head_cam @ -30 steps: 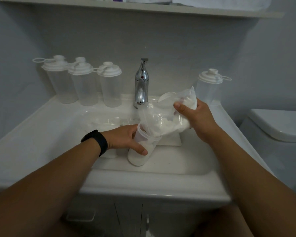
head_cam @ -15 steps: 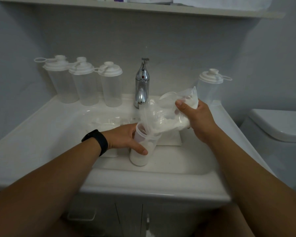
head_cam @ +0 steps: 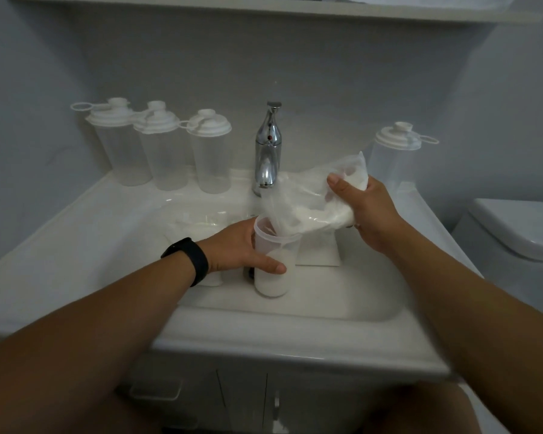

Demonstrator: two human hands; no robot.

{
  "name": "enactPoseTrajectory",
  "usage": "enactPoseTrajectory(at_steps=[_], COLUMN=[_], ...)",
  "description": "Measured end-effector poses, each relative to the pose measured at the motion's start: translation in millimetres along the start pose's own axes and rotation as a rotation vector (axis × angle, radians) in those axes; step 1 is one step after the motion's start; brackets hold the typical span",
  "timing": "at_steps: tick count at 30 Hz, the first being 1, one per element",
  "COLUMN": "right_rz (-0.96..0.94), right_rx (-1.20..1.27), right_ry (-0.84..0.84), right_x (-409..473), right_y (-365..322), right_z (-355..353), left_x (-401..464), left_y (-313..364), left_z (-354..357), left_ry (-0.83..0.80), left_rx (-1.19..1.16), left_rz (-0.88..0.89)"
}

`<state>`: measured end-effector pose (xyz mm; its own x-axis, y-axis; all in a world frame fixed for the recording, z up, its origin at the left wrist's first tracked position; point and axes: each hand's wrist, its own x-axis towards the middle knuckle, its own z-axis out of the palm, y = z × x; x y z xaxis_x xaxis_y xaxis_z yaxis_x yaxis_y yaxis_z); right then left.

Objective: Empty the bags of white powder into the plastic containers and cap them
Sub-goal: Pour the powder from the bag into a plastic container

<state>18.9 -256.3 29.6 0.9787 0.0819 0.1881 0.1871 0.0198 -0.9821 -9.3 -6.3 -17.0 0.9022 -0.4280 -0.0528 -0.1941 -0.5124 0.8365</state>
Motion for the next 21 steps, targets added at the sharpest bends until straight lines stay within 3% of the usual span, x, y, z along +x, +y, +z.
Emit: enactPoseTrajectory(at_steps=[8,21], right_rz=[0.021,0.020], right_rx=[0.053,0.149], right_ry=[-0.058,0.053], right_x=[32,42], right_y=[-1,32], right_z=[-7,-29], left_x=[18,50], left_y=[-7,-2], left_z=[10,14], left_ry=[0.199,0.133], left_rx=[-0.082,-0.092], left_rz=[0.041,0.211])
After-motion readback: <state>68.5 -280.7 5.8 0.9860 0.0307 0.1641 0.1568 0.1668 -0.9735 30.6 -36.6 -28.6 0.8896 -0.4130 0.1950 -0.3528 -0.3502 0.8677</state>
